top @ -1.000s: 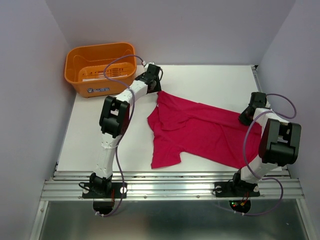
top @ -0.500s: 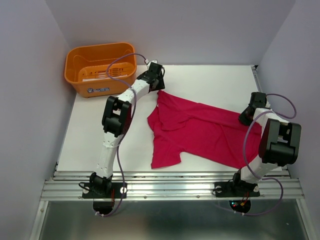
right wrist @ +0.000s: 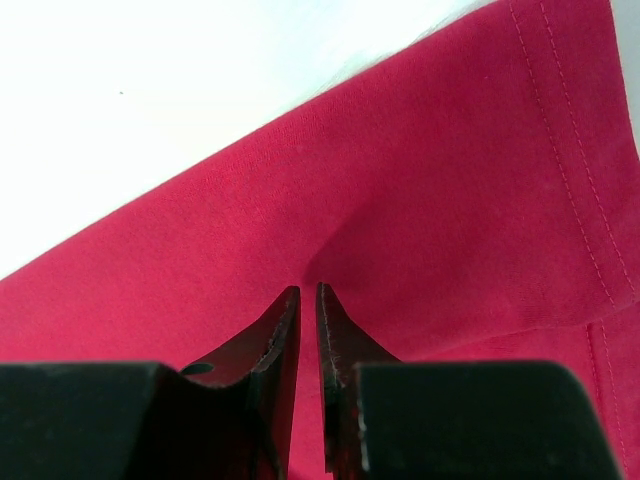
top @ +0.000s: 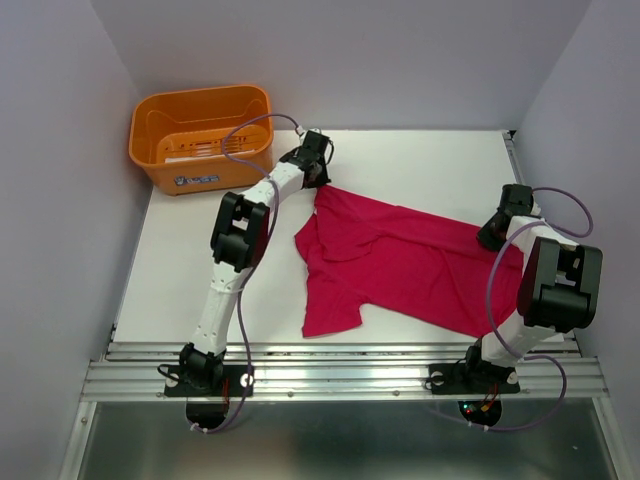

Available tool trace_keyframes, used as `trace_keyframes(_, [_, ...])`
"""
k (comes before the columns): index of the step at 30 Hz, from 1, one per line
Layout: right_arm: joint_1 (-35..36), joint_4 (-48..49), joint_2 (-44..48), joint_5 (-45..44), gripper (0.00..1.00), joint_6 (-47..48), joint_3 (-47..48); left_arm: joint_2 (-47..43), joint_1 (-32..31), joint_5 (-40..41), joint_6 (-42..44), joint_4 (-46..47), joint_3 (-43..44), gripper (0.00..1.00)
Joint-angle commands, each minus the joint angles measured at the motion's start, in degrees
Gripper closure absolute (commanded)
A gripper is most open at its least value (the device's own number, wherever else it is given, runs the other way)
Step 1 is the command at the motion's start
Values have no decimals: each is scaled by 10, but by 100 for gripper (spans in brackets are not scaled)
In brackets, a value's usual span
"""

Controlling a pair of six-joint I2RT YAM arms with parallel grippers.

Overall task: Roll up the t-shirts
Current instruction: Fold the T-shirt at the center of the board.

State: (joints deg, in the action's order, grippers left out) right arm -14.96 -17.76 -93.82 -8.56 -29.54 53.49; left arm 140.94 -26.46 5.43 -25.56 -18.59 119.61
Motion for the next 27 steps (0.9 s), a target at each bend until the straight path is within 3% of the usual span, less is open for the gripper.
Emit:
trace_keyframes(1, [-3,-2,7,-6,82,8,6,-29,-3,11,6,-10,16,100])
trace_keyframes(6, [-9,-3,12,-8,82,8,6,-84,10,49,-5,14,-37,100])
trace_keyframes(14, [-9,-3,11,-5,82,4,13,-143,32,31,-16,42,-111,100])
trace_keyframes(20, [-9,-3,18,-1,83,1,15,-128,38,22,-21,37,-108,100])
trace_keyframes(27, [-9,-3,27,11,82,1,30,-79,38,9,-5,9,-40,100])
